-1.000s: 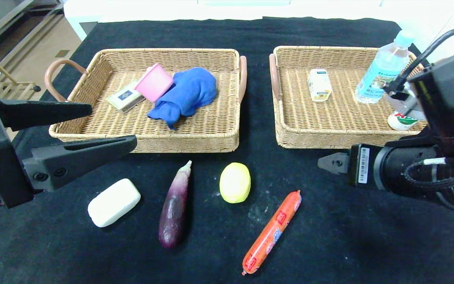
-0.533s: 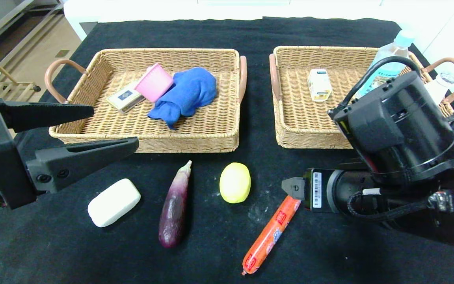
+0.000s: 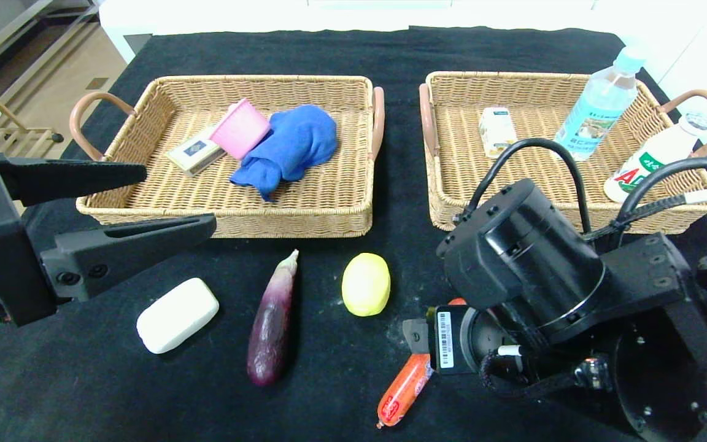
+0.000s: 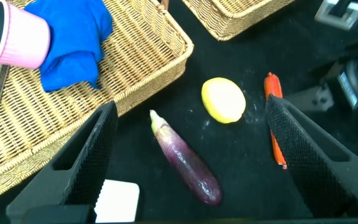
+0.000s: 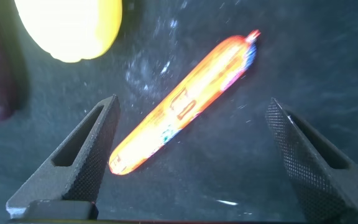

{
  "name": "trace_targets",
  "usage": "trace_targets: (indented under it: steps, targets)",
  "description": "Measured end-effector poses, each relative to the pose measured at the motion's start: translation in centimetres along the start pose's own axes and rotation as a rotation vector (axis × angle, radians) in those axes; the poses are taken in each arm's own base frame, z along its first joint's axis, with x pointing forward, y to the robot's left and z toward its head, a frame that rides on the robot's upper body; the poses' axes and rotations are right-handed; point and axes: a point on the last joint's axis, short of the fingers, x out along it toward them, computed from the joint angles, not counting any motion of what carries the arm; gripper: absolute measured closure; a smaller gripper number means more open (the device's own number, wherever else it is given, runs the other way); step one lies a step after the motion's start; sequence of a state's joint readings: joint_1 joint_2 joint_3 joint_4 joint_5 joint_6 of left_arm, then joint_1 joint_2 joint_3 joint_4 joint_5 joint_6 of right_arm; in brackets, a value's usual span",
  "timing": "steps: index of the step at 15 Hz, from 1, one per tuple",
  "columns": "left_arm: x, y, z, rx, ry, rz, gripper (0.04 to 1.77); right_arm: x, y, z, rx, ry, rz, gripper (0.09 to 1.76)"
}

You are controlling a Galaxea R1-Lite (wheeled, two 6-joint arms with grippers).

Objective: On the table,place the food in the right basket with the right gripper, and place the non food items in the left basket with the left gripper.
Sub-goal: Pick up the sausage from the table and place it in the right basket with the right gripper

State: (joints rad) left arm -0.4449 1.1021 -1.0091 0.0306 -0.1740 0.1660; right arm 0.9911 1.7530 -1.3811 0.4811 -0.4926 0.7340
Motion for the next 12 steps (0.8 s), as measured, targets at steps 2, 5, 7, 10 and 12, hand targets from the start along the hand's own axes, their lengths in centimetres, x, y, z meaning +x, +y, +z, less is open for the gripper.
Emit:
trace_targets:
  steps: [2, 5, 7, 10, 12]
  targets:
    - [0.0, 0.0, 0.0, 0.000, -0.001, -0.001, 0.09, 0.7, 0.5, -0.5, -0.015, 0.011, -0.015, 0.14]
    - [-0.1, 0.0, 0.0, 0.000, -0.002, -0.001, 0.09, 1.6, 1.0, -1.1, -0.034, 0.020, -0.038, 0.14]
    - [-0.1, 0.0, 0.0, 0.000, -0.002, 0.000, 0.09, 2.3, 1.2, -1.4, -0.024, 0.025, -0.052, 0.14]
    - [-0.1, 0.0, 0.0, 0.000, -0.002, 0.000, 0.09, 3.2, 1.5, -1.6, -0.024, 0.023, -0.083, 0.14]
    - [-0.1, 0.0, 0.0, 0.001, -0.002, 0.000, 0.09, 3.6, 1.6, -1.8, -0.030, 0.030, -0.090, 0.14]
